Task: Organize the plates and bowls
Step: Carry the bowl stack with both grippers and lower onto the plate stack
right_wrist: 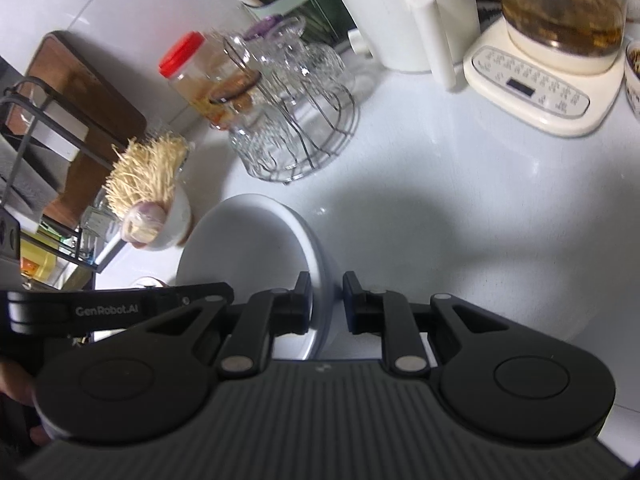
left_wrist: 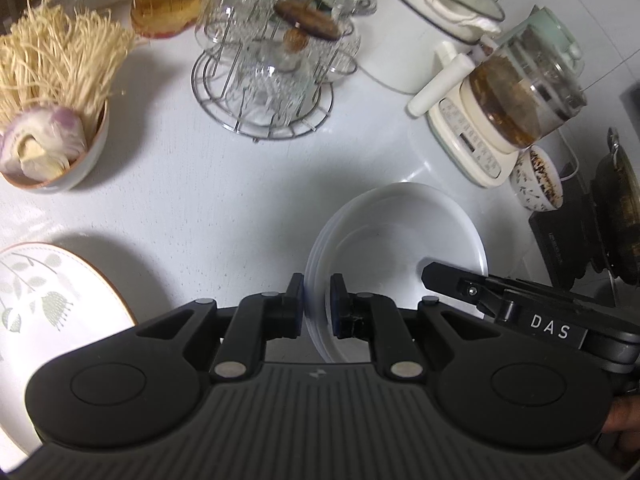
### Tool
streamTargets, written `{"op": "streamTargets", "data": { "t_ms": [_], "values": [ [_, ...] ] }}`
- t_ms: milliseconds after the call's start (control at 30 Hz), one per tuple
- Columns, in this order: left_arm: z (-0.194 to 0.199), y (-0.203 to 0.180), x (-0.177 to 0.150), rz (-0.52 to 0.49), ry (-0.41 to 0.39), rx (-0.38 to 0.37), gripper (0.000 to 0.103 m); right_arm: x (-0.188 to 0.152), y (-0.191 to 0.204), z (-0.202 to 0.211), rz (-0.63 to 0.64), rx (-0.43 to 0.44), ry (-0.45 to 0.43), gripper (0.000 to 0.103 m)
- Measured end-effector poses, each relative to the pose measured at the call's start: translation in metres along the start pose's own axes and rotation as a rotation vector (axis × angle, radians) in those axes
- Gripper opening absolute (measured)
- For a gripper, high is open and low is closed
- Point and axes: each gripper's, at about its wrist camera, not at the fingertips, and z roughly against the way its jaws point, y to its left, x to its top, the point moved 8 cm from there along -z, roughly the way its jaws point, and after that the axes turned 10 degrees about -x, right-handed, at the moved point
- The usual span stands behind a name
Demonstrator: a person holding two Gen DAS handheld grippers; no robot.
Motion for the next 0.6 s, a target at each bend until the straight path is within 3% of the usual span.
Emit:
{"op": "streamTargets", "data": {
  "t_ms": [600],
  "values": [
    [0.047, 0.001, 0.0, 0.035, -0.107, 0.003, 0.014, 0.012, 0.031, 0.021, 0.078, 0.036, -0.056, 0.019]
  ]
}}
